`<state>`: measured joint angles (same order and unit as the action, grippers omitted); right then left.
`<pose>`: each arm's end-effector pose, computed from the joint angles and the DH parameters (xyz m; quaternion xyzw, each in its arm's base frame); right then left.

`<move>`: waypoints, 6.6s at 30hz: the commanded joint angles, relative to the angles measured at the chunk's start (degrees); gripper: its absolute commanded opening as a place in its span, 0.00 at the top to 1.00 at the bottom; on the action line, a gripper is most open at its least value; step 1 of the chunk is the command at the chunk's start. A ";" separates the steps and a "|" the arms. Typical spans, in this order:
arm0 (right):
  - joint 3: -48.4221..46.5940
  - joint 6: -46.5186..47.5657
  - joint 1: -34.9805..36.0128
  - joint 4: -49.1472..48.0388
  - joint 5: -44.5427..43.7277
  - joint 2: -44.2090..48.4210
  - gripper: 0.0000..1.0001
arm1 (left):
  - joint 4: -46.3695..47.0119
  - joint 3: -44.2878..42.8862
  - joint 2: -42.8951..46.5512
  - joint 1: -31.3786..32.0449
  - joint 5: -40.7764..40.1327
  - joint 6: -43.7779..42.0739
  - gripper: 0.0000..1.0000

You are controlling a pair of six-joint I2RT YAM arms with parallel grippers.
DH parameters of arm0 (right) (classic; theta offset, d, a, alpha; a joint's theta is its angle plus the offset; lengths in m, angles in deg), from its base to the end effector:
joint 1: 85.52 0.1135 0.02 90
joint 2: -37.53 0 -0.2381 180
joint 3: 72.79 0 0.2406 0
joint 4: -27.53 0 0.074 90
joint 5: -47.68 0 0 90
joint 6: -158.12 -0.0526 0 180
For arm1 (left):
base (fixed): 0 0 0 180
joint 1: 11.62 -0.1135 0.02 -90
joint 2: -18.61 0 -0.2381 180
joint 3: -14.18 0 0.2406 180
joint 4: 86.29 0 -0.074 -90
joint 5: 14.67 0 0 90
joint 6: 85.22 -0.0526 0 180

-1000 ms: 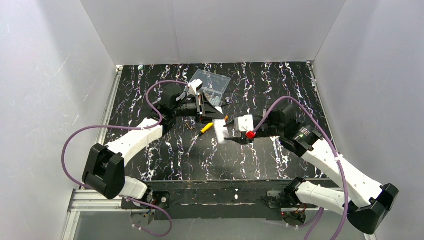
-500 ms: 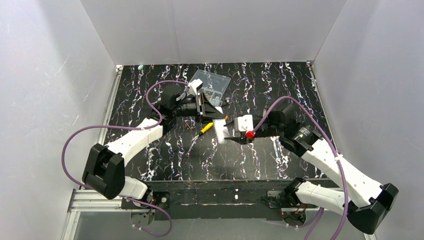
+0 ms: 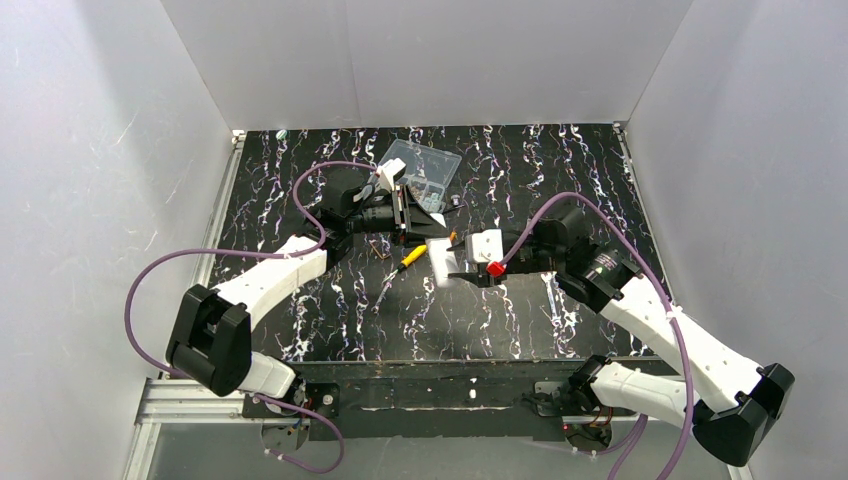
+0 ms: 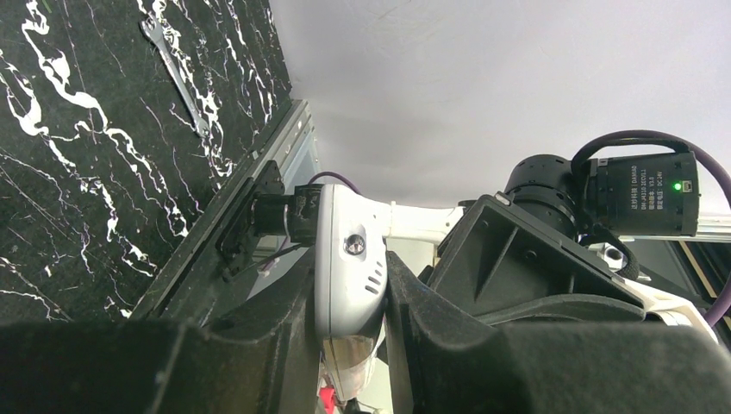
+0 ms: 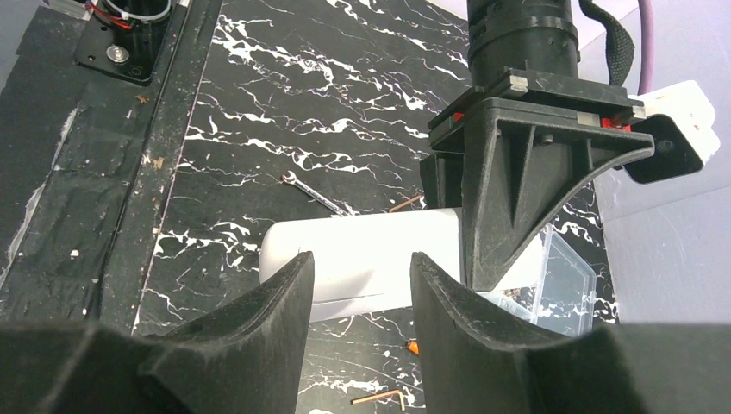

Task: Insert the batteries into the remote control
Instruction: Remove the battery cover from the remote control.

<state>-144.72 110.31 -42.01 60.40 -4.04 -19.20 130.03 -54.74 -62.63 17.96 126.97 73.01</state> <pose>0.1454 0.1830 0.3407 -0.6605 0.4276 0.2711 0.5544 0.2546 -0.1920 0.3409 0.1825 0.5835 -0.7249 0.3175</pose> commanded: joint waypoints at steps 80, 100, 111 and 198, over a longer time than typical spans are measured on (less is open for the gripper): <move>0.24 0.28 -0.35 -2.79 -1.12 0.84 0.47 | 4.38 -1.47 0.72 0.14 3.32 0.85 1.00; 0.83 -1.12 -0.34 -6.16 -2.73 2.41 0.47 | 4.96 -1.17 0.50 0.14 3.38 1.16 1.00; 0.91 -1.17 -0.34 -6.36 -3.54 2.92 0.47 | 5.11 -1.33 0.25 0.20 3.50 1.37 1.00; 3.25 -1.21 -0.35 -4.73 -7.46 6.32 0.48 | 7.16 -1.49 -0.69 0.20 3.82 2.79 1.00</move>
<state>-140.98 108.81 -42.03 57.47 -9.59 -13.78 134.29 -54.74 -63.81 17.83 126.62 75.94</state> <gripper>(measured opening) 0.525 0.258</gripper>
